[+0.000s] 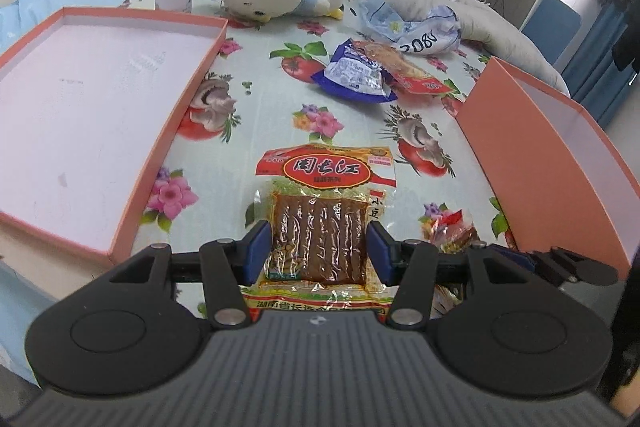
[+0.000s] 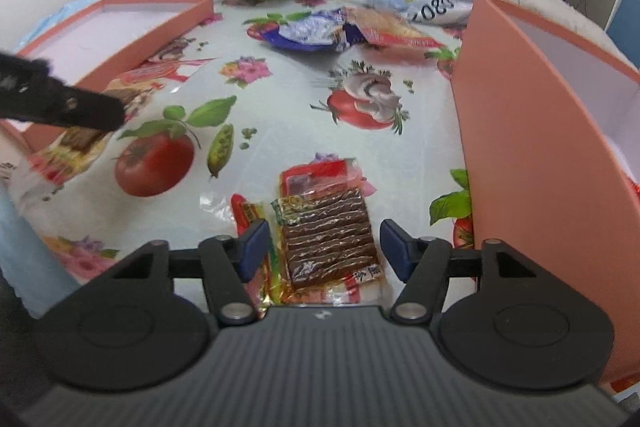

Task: Organize snacks
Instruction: 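Lift both held strip packets and carry them over the deep pink box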

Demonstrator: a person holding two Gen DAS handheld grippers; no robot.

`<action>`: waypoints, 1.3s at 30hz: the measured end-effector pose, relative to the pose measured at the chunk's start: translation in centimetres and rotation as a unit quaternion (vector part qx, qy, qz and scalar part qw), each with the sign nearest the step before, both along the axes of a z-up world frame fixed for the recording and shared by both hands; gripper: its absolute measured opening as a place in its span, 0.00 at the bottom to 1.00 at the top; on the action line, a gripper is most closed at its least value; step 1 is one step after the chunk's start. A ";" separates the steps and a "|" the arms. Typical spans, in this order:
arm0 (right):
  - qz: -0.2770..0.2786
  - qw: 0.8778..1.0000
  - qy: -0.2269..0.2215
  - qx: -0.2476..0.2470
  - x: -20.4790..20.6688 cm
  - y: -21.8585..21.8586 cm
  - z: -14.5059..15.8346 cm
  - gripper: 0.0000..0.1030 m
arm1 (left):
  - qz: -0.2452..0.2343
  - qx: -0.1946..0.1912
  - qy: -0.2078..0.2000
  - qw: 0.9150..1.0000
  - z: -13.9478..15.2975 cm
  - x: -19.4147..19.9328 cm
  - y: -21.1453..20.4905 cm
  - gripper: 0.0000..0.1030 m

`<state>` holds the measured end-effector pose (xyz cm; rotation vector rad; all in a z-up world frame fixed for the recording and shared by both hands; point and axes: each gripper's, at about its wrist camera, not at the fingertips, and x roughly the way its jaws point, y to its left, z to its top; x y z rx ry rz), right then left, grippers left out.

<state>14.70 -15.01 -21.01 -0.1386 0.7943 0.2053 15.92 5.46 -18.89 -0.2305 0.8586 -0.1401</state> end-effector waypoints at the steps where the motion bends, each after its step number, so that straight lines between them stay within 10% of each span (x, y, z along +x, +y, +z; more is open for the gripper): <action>1: -0.003 1.000 0.004 0.008 0.2 -0.2 -0.1 0.61 | 0.000 -0.001 0.000 1.000 0.0 -0.1 0.0 0.56; 39: -0.103 0.985 -0.089 0.103 -8.7 -8.8 13.4 0.52 | -0.093 -0.049 -0.096 0.990 12.4 -3.9 -7.7 0.56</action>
